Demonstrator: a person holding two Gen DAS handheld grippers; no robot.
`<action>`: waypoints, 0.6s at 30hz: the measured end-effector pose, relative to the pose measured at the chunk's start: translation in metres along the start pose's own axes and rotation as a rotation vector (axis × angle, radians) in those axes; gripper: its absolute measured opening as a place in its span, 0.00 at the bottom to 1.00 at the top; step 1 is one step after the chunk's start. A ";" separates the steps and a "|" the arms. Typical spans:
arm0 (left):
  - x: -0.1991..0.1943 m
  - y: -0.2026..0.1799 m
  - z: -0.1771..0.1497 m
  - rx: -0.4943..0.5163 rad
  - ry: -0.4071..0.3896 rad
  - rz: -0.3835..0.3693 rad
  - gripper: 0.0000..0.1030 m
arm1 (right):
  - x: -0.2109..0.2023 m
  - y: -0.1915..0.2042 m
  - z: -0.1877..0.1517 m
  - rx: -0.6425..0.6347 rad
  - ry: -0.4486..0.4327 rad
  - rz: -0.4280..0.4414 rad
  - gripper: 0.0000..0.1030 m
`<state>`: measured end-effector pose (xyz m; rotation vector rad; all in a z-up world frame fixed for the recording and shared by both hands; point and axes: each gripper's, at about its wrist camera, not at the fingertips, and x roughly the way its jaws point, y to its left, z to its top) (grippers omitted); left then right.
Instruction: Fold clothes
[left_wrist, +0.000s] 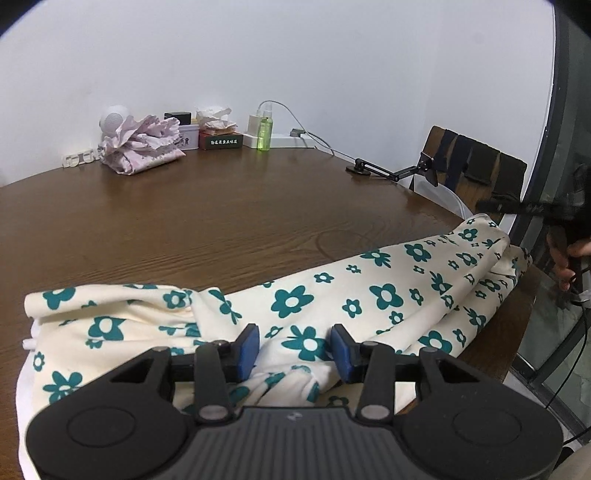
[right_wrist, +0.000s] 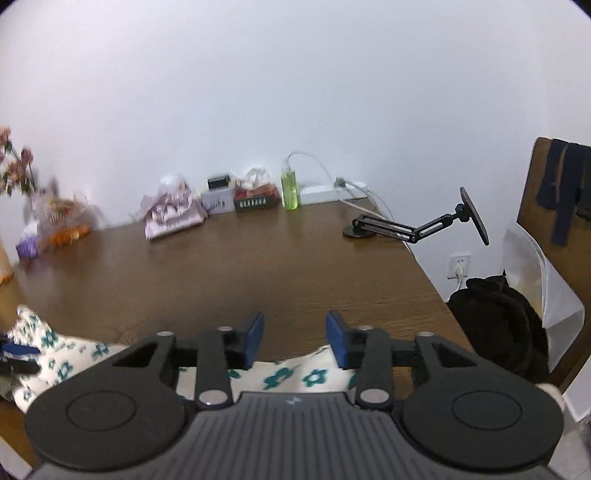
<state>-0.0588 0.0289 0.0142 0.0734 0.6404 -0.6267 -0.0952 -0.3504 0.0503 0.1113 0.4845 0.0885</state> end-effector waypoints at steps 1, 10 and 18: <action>0.000 0.000 0.000 -0.004 -0.002 0.001 0.40 | 0.006 -0.001 0.000 -0.020 0.030 -0.008 0.06; -0.011 -0.005 0.014 0.021 -0.021 0.035 0.40 | 0.004 -0.012 -0.010 0.021 -0.002 -0.202 0.04; -0.015 -0.013 0.045 0.284 -0.068 0.169 0.50 | -0.058 0.024 -0.023 -0.067 -0.022 0.139 0.44</action>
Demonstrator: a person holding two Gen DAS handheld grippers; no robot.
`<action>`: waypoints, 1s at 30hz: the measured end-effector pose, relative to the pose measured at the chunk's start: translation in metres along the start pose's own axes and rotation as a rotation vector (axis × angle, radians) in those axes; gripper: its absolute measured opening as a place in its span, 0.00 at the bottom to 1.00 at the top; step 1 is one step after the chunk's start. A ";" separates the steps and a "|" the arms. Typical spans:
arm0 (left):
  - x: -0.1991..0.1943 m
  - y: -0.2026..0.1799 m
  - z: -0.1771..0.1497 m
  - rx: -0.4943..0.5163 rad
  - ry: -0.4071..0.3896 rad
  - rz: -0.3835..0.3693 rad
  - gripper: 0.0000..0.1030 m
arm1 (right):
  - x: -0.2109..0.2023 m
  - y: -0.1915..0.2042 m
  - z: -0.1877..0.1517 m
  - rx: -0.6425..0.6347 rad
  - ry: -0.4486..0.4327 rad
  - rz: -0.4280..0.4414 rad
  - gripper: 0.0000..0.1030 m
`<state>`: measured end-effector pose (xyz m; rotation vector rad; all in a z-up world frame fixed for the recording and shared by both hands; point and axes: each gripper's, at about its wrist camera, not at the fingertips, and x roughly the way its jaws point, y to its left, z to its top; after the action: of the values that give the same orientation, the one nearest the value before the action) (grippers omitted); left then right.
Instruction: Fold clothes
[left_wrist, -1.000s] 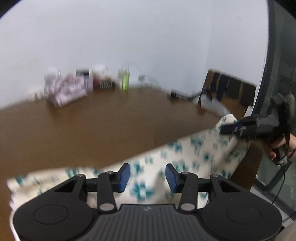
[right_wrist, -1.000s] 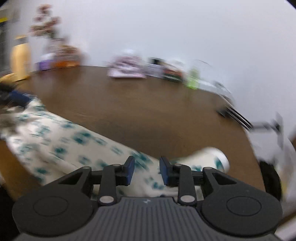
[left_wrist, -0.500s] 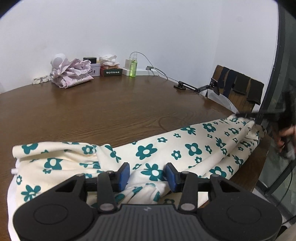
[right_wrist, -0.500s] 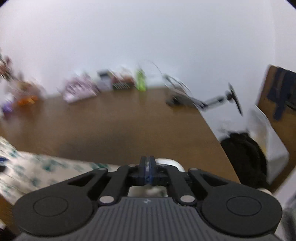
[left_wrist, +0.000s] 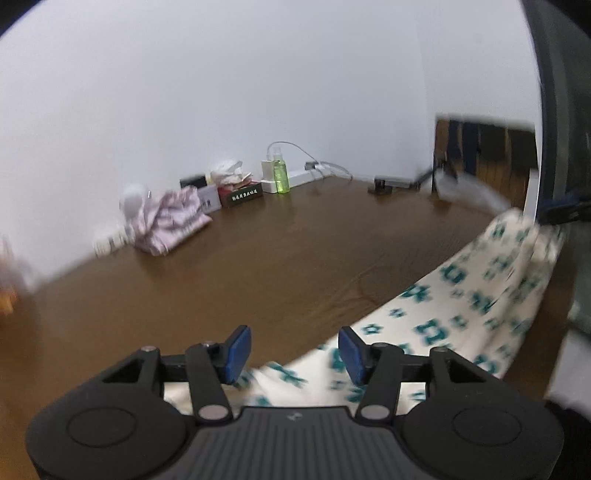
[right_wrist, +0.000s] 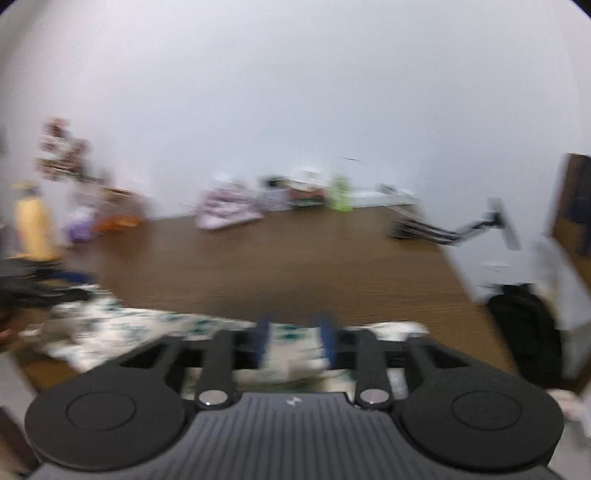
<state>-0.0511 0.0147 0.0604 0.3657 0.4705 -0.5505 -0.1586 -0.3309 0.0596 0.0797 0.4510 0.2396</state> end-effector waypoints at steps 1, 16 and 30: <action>0.004 -0.001 0.005 0.048 0.007 0.006 0.50 | -0.003 0.006 -0.005 -0.009 0.002 0.027 0.44; 0.028 0.017 -0.014 -0.136 0.239 0.001 0.40 | 0.124 -0.003 0.013 0.002 0.240 -0.246 0.34; -0.015 0.052 -0.040 -0.338 0.182 -0.088 0.50 | 0.405 0.044 0.151 -0.163 0.335 -0.062 0.37</action>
<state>-0.0456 0.0806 0.0457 0.0717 0.7461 -0.5137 0.2521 -0.1916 0.0303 -0.1361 0.7643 0.2289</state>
